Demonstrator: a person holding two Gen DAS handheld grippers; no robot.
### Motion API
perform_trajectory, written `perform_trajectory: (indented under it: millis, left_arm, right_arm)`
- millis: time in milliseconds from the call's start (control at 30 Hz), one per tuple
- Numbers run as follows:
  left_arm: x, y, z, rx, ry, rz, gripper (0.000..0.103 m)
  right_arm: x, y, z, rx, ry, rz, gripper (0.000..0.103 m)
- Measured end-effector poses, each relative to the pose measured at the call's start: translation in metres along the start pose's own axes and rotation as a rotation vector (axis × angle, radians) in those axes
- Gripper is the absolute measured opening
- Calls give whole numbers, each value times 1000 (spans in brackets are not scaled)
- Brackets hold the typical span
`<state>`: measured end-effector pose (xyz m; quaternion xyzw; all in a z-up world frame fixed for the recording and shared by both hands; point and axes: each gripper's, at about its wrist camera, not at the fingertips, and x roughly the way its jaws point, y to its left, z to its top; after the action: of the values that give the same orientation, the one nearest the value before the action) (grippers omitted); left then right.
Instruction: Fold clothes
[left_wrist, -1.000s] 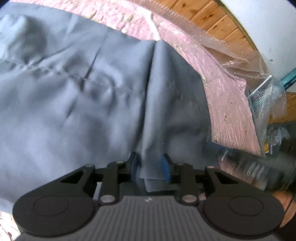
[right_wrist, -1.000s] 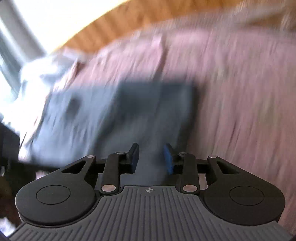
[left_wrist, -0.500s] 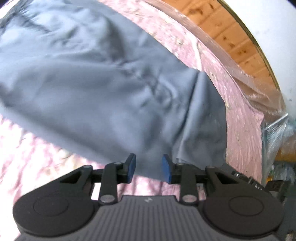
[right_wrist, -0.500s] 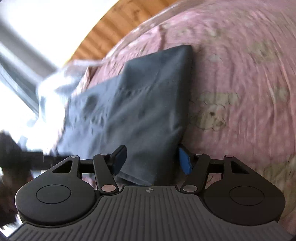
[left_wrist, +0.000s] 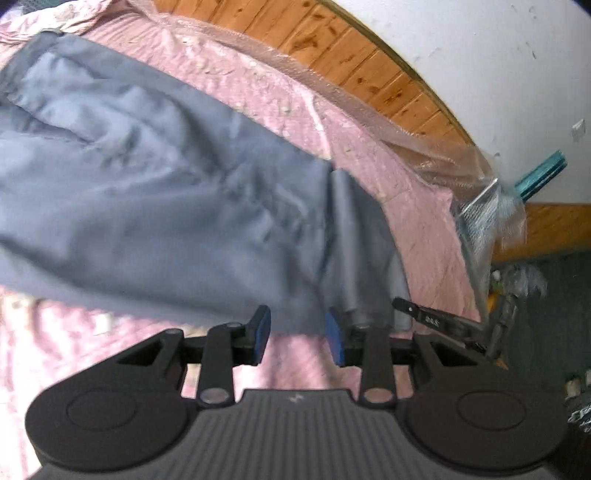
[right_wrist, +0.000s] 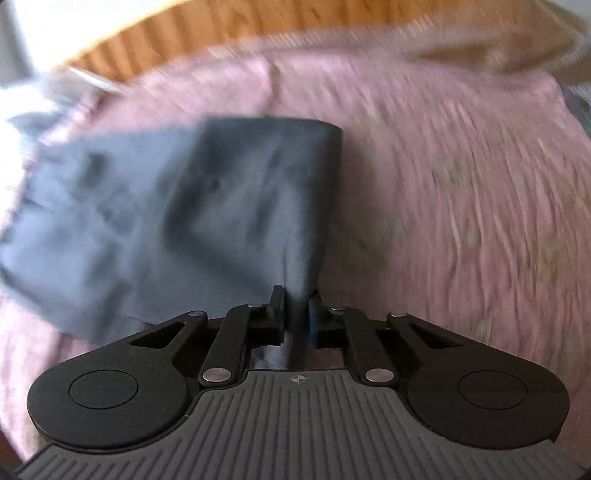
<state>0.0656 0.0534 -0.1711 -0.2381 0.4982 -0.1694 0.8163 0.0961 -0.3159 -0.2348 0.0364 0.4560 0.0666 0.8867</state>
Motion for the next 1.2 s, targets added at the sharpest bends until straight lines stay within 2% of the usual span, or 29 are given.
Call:
perform_trajectory:
  millis: [33,67,100,167,233,333,367,467,533,600,667,700,733,767,800,833,933,1000,1067,1100,1200]
  left_arm:
    - [-9,9,-3,-7,0,12,33]
    - [-19,19,-6,-17,-5,25,34]
    - [-32,32,-9,-45,-30,48,40]
    - [-55,59,-12,-112,-95,105,48]
    - [-74,94,-15,-216,-171,175,52]
    - [-96,153,-20,-410,-266,268,55]
    - [-101,172,-22,-473,-290,287,55]
    - [-112,220,-21,-576,-364,307,61]
    - [-115,250,-18,-645,-405,314,64]
    - [-109,281,-10,-699,-438,272,69]
    - [-91,309,1,-724,-423,224,72]
    - [-83,317,6,-714,-416,211,72]
    - [-81,321,12,-680,-442,186,79]
    - [-79,324,18,-648,-461,165,77]
    - [-75,326,21,-629,-454,159,51]
    - [-73,327,25,-606,-449,152,18]
    - [-79,312,32,-472,-453,178,17]
    - [-87,298,37,-402,-454,181,17]
    - [-92,287,41,-347,-461,176,17]
    - [-94,281,43,-320,-464,178,17]
    - [-92,267,47,-230,-468,195,17]
  right_arm:
    - [3,1,-2,20,4,-23,21]
    - [5,3,-4,40,9,-48,24]
    - [-4,5,1,69,7,-109,35]
    - [-42,24,7,64,-167,-197,40]
    - [-59,44,10,8,-270,-137,46]
    - [6,60,10,-118,-28,-71,47]
    - [24,60,8,-152,18,-96,51]
    - [30,68,27,-152,10,-172,49]
    - [13,79,35,-154,-59,-192,60]
    - [9,105,40,-178,-67,-165,65]
    - [13,145,45,-229,-54,-114,72]
    - [13,166,48,-252,-56,-98,78]
    - [17,187,54,-267,-58,-82,81]
    - [20,212,61,-280,-52,-57,81]
    - [27,242,74,-307,-38,0,82]
    - [35,271,86,-335,-23,56,82]
    - [65,365,135,-481,-12,168,90]
    - [97,438,175,-582,-22,188,94]
    - [141,503,208,-626,10,199,95]
    - [164,535,225,-647,28,203,96]
    - [252,610,264,-658,198,101,96]
